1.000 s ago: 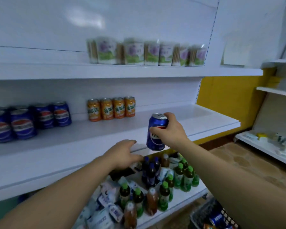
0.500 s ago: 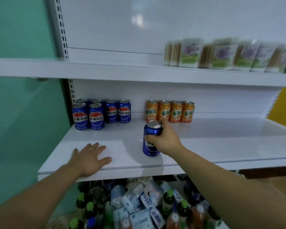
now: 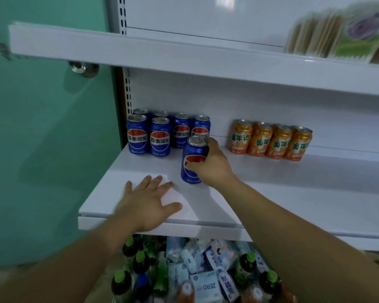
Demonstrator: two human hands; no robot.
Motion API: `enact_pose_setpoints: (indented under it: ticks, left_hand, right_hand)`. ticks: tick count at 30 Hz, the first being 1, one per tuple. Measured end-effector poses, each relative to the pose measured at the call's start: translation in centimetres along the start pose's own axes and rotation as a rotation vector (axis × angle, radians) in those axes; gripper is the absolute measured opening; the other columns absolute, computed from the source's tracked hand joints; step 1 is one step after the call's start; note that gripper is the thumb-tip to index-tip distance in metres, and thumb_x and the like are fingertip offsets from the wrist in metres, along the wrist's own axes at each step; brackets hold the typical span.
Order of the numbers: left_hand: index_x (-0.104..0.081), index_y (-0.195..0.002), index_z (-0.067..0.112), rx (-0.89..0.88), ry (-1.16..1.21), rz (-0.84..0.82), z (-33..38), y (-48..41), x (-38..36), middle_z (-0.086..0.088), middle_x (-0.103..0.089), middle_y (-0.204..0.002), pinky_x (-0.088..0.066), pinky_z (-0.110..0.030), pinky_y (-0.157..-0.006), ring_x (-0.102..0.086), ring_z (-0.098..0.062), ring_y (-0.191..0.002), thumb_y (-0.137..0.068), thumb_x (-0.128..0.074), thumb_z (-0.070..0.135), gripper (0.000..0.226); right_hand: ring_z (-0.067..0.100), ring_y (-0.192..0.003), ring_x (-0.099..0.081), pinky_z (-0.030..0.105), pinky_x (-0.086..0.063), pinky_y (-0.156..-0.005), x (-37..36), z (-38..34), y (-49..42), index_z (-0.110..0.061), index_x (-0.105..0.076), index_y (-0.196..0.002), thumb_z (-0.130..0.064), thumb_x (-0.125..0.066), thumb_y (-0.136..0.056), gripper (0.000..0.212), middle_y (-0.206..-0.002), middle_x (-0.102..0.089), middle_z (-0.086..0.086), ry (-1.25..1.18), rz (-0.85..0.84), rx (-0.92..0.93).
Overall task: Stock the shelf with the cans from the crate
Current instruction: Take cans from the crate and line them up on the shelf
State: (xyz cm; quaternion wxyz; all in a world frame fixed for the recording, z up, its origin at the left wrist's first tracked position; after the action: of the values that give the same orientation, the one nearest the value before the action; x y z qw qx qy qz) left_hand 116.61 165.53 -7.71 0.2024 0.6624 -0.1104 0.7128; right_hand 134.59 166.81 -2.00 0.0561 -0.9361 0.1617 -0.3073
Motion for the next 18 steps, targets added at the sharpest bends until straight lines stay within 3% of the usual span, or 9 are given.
enact_pose_setpoints:
  ticks: [2,10,18]
  left_hand:
    - [-0.002,-0.152,0.04,0.003,0.002,-0.003,-0.1,0.0,-0.1,0.009,0.007,-0.161,0.005,-0.054,-0.117,0.007,-0.014,-0.148,-0.088,-0.022,0.073,0.075]
    - [0.0,-0.151,0.039,-0.005,0.008,0.005,-0.2,0.0,-0.2,0.01,0.01,-0.161,0.006,-0.054,-0.117,0.012,-0.013,-0.148,-0.088,-0.021,0.073,0.075]
    - [-0.001,-0.151,0.04,-0.003,0.026,0.019,-0.4,-0.1,-0.5,0.011,0.01,-0.16,0.008,-0.053,-0.117,0.013,-0.012,-0.147,-0.087,-0.023,0.074,0.076]
  right_hand:
    - [0.022,-0.119,-0.053,0.03,-0.042,-0.09,-1.0,-0.1,-0.9,-0.023,-0.036,-0.136,-0.028,-0.074,-0.081,0.067,-0.133,-0.054,0.001,0.004,0.019,0.022]
    - [0.024,-0.131,-0.045,0.038,-0.04,-0.103,-4.4,0.5,-5.0,-0.023,-0.025,-0.149,-0.038,-0.066,-0.088,0.075,-0.147,-0.042,0.002,0.034,0.087,0.014]
    - [0.025,-0.136,-0.04,0.043,-0.039,-0.108,-6.1,1.4,-7.4,-0.017,-0.022,-0.151,-0.035,-0.063,-0.091,0.074,-0.151,-0.037,0.006,-0.006,0.162,0.078]
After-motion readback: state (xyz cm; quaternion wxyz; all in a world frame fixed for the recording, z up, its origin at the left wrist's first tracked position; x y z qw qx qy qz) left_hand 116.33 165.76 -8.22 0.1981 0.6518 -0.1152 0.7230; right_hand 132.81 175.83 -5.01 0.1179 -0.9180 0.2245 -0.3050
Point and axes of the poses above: each hand's wrist, its own y-axis away from the middle knuckle, its own x-axis out of the back of the hand, z = x × y, the point moved 4 cm from there along -y, towards the middle knuckle
